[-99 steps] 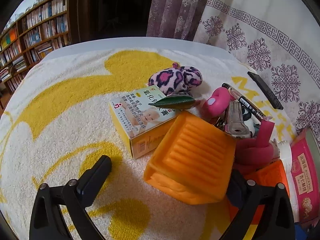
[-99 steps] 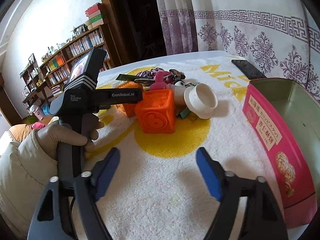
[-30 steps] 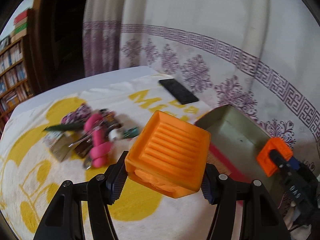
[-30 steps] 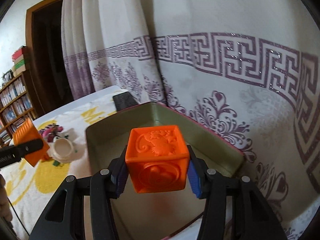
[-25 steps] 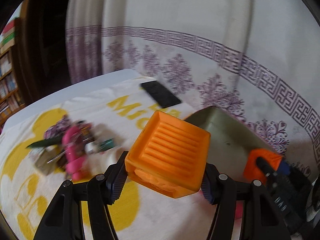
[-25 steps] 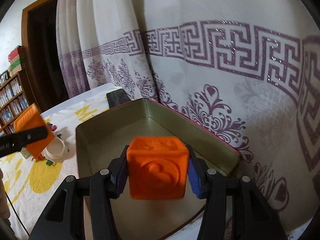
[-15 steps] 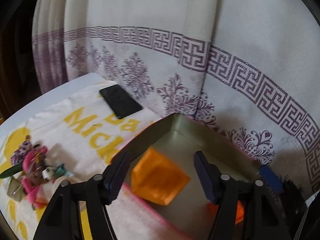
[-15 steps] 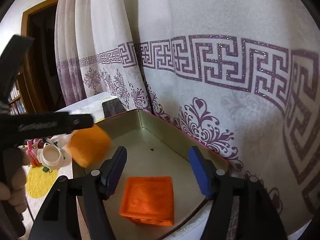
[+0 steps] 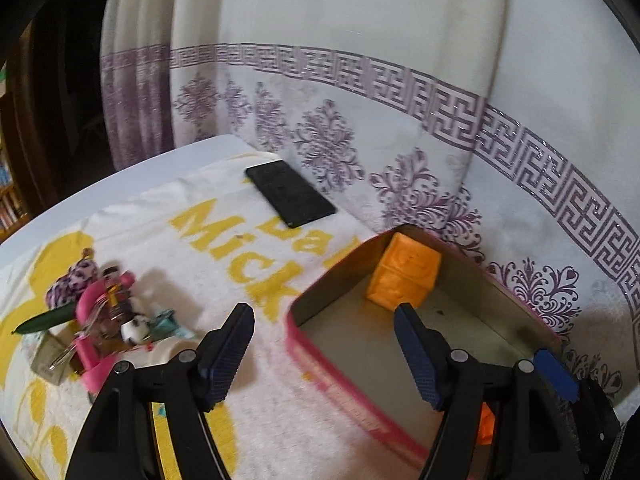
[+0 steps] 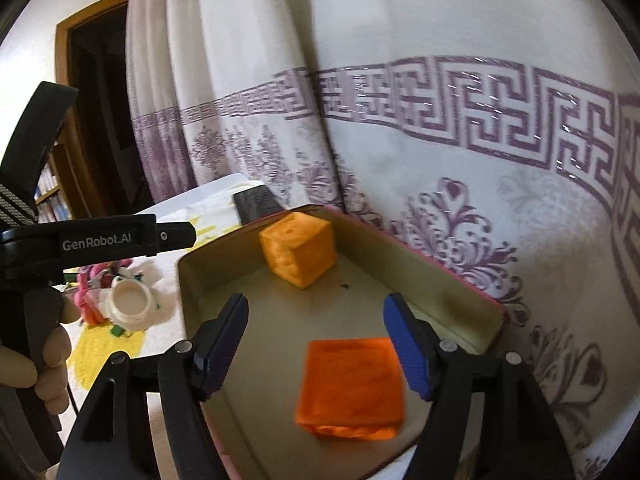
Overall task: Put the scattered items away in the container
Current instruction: 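Grasp the medicine box with left gripper while right gripper approaches the white cup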
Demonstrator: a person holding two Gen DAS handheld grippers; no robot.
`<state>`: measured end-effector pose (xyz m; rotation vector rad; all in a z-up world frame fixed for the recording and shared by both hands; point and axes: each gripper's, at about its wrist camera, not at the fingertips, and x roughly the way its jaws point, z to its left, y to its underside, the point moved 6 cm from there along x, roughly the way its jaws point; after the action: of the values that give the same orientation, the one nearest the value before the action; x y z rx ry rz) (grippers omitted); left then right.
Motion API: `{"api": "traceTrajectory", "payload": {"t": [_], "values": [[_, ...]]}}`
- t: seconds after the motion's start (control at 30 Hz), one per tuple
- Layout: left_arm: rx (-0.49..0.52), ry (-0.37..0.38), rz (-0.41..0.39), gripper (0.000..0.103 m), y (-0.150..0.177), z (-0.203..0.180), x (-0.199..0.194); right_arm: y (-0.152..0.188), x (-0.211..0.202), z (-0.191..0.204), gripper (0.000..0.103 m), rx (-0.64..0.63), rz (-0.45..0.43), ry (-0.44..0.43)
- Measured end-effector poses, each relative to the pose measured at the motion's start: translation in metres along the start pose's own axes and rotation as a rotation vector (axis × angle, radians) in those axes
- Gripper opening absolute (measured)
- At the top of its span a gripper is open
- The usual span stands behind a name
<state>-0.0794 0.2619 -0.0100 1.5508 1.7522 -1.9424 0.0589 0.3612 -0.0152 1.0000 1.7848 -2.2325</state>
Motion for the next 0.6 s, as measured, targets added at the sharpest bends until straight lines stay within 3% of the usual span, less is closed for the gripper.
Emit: {"api": "traceTrajectory", "payload": {"t": [0.3, 0.37, 0.47, 0.6], "values": [[-0.099, -0.073, -0.032, 0.074, 0.016, 0.067, -0.032, 0.002, -0.001, 0.056, 0.076, -0.071, 0.027, -0.152], [-0.136, -0.11, -0.039, 0.074, 0.022, 0.093, -0.041, 0.004, 0.0, 0.07, 0.077, -0.092, 0.041, -0.193], [-0.177, -0.164, -0.041, 0.083, 0.033, 0.129, -0.051, 0.008, 0.002, 0.094, 0.079, -0.117, 0.077, -0.265], [-0.236, -0.234, -0.038, 0.083, 0.05, 0.177, -0.064, 0.015, 0.013, 0.123, 0.08, -0.145, 0.141, -0.338]]}}
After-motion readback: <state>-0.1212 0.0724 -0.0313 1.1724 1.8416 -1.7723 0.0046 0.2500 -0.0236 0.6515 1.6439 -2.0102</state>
